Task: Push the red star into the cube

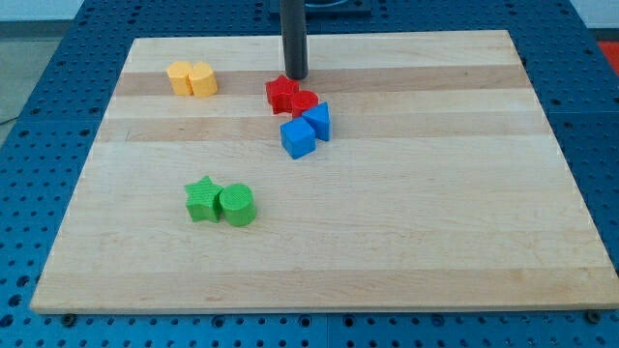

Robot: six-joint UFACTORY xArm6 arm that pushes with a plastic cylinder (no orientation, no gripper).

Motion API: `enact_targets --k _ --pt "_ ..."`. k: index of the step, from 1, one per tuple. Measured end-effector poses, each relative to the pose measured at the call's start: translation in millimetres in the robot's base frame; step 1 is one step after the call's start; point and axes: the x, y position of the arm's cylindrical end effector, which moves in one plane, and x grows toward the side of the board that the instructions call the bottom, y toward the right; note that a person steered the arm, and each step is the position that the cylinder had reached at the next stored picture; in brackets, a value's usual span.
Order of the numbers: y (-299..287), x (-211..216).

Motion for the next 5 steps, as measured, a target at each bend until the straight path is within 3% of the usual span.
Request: enact_targets --k 2,5 --pt "-40.4 52.9" --pt "-94.0 52.5"
